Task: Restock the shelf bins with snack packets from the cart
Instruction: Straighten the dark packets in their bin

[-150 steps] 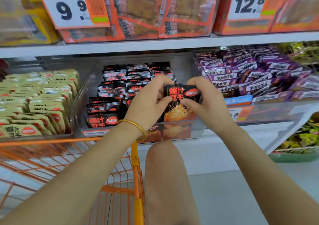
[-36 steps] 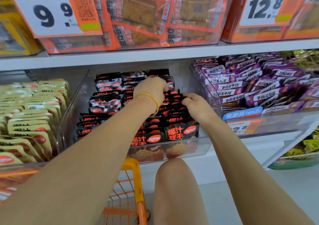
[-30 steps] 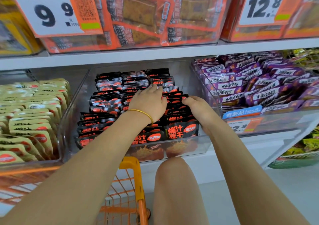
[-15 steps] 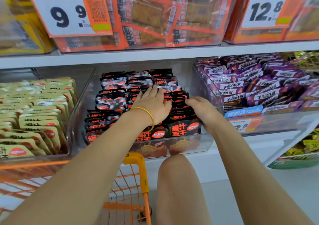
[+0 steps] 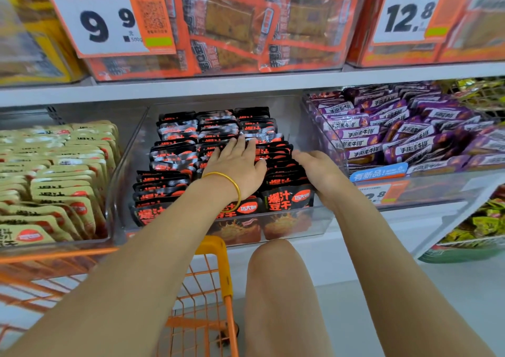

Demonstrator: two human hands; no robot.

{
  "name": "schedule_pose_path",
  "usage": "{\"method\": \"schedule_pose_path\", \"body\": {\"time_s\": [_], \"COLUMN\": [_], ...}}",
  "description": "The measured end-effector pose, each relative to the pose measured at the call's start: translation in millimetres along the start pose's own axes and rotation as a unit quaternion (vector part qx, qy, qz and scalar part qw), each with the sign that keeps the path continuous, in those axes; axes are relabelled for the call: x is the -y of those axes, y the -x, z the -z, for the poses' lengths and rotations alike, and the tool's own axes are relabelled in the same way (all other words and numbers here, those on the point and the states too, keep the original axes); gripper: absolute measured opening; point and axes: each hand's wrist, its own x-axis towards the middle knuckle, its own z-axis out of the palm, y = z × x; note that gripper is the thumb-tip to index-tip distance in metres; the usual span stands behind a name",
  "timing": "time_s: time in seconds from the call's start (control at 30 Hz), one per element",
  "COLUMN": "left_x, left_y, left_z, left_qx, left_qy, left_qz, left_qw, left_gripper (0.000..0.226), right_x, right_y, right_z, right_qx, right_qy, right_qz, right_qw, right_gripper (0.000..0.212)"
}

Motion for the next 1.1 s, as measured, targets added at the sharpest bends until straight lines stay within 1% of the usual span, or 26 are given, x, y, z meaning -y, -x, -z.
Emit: {"method": "schedule_pose_path", "body": {"time_s": [0.07, 0.1, 0.17, 0.2, 0.3, 0.37, 0.43, 0.5, 0.57, 0.67, 0.73, 0.87, 1.0, 1.1], "left_x": [1.7, 2.0, 1.3, 0.8, 1.1, 1.2, 3.3, 9.1, 15.3, 18.7, 18.4, 18.0, 18.5, 19.2], "left_y": [2.1, 3.3, 5.8, 6.8, 6.8, 6.9, 8.9, 11.7, 14.7, 17.3, 16.6, 16.0, 17.8, 18.2], "left_z": [0.2, 0.8, 1.9, 2.1, 2.0, 3.3, 5.7, 6.4, 4.7, 0.3, 0.3, 2.1, 1.8, 0.5], "left_qx": [-0.005, -0.007, -0.005, -0.003, 0.001, 0.005, 0.002, -0.017, -0.016, 0.000, 0.006, 0.013, 0.022, 0.022], "left_qy": [-0.005, -0.006, -0.006, -0.005, 0.002, 0.010, 0.028, 0.030, 0.013, -0.002, -0.004, -0.010, -0.022, -0.024], "left_qz": [-0.004, -0.007, -0.013, -0.016, -0.019, -0.022, -0.022, -0.013, -0.005, 0.000, -0.001, 0.002, 0.001, 0.002], "left_qw": [1.000, 1.000, 1.000, 1.000, 1.000, 1.000, 0.999, 0.999, 1.000, 1.000, 1.000, 1.000, 1.000, 0.999], "left_gripper": [0.057, 0.056, 0.055, 0.055, 0.054, 0.054, 0.053, 0.054, 0.054, 0.054, 0.053, 0.053, 0.054, 0.054], "right_x": [-0.4, 1.2, 1.3, 2.4, 10.6, 14.7, 14.1, 9.8, 4.0, -4.4, -7.2, -5.8, -5.1, -1.4], "right_y": [7.7, 13.0, 18.8, 21.6, 29.4, 30.3, 30.0, 29.2, 30.4, 29.7, 28.0, 30.9, 34.5, 38.2], "right_z": [1.9, 2.5, 2.1, 1.4, -3.6, -3.7, -1.4, -0.4, -2.9, -6.4, -7.8, -12.4, -10.5, -5.8], "right_qx": [-0.020, -0.027, -0.036, -0.034, -0.013, -0.016, -0.023, -0.035, -0.039, -0.068, -0.083, -0.088, -0.062, -0.040], "right_qy": [-0.004, 0.003, 0.057, 0.079, 0.091, 0.089, 0.119, 0.195, 0.259, 0.304, 0.317, 0.333, 0.366, 0.360], "right_qz": [-0.012, -0.010, 0.010, 0.021, 0.036, 0.017, 0.012, 0.041, 0.061, 0.057, 0.048, 0.047, 0.058, 0.058], "right_qw": [1.000, 1.000, 0.998, 0.996, 0.995, 0.996, 0.993, 0.979, 0.963, 0.949, 0.944, 0.938, 0.927, 0.930], "right_gripper": [0.071, 0.072, 0.058, 0.056, 0.063, 0.063, 0.061, 0.056, 0.051, 0.049, 0.050, 0.048, 0.035, 0.034]}}
